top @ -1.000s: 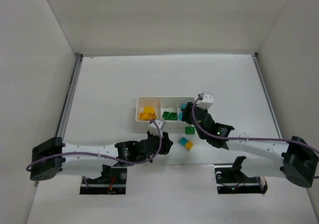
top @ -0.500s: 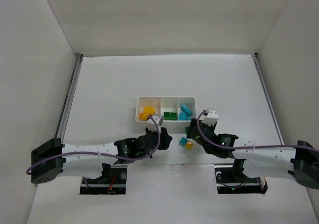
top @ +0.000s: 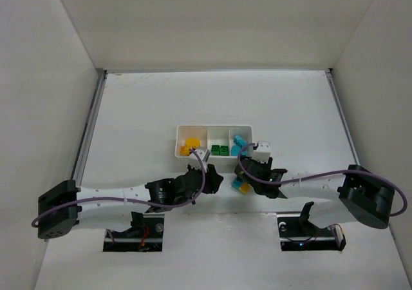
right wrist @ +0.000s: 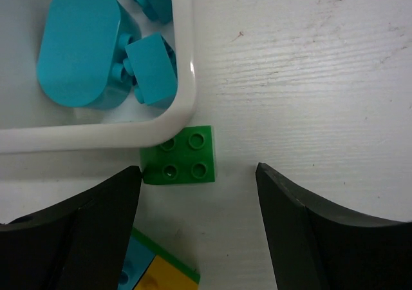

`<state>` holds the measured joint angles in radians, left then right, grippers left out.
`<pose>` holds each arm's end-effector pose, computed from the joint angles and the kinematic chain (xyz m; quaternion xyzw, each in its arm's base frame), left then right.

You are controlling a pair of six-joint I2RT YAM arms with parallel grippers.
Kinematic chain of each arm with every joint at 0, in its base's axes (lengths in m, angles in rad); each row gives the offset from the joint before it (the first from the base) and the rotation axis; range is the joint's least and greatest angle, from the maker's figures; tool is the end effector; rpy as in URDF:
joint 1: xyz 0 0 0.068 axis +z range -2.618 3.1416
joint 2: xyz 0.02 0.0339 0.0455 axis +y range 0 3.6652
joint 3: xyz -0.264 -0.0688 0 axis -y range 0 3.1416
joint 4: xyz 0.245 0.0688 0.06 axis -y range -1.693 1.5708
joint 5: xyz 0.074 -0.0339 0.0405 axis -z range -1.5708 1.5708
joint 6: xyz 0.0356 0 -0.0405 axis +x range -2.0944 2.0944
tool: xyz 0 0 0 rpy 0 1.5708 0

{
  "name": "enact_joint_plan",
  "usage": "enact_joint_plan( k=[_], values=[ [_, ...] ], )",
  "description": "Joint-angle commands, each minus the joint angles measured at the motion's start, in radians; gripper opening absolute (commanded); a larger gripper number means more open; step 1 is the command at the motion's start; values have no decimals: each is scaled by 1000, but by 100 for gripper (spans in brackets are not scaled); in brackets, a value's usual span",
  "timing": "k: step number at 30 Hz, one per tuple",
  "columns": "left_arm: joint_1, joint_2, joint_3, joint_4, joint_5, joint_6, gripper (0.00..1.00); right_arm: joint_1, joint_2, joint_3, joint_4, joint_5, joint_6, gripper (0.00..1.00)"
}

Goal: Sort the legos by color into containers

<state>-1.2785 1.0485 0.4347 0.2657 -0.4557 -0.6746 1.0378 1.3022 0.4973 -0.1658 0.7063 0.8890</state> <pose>0.0792 -0.2088 0.2141 0.1134 0.8002 -0.3597 0.4663 0.1317 0.1778 0.1496 0.0353 0.9015 0.0392 0.4296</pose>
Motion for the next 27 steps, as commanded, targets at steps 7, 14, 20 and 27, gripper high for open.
enact_joint_plan(
  k=[7,14,20,27],
  values=[
    [20,-77,6,20,-3,18,41,-6,169,86,104,7,25,63],
    [40,-122,-7,-9,-3,27,41,46,177,98,39,64,77,41],
    [75,-163,-13,-36,-8,36,41,126,22,121,-135,127,129,37],
    [121,-212,-11,-66,-14,38,41,192,-139,158,-205,142,105,37]
  ],
)
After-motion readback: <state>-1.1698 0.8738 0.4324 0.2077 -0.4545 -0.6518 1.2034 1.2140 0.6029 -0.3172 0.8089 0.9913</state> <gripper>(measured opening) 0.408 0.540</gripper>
